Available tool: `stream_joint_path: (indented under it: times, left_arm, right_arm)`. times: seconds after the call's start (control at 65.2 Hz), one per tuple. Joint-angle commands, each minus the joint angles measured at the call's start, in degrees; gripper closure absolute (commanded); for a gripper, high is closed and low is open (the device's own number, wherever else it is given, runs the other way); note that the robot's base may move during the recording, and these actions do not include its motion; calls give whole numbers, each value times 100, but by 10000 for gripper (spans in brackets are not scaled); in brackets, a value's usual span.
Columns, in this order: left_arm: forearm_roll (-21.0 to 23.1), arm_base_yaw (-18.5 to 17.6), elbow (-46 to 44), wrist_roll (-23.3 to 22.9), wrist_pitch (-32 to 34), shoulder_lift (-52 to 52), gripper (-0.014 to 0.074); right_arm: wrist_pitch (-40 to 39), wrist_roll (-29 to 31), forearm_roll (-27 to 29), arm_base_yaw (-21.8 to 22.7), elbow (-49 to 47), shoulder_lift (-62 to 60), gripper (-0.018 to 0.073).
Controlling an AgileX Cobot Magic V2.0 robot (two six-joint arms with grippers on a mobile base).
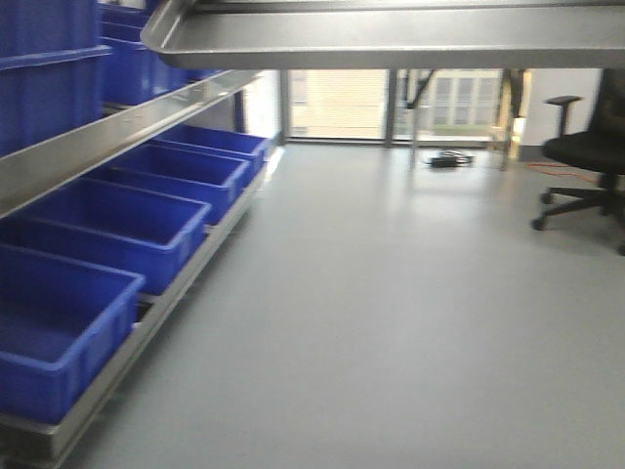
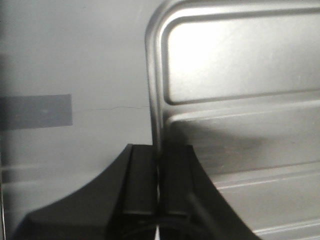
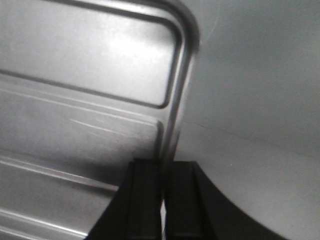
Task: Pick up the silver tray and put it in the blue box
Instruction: 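Drive the base away from the rack carrying the tray in both grippers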
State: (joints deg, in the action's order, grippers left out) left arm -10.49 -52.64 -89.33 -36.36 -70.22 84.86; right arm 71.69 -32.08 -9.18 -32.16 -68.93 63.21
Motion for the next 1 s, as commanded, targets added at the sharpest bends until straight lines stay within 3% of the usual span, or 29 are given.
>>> stream_joint_path:
  times: [0.0,0.982]
  left_arm:
    - [-219,-41,-173,142,-270,-182,693]
    - [-209,-41,-173,142,-270,-182,693]
  right_arm:
    - [-145,169,-326,-4,-183,-121,503]
    - [-133,169,-326,-4,-183,-121,503]
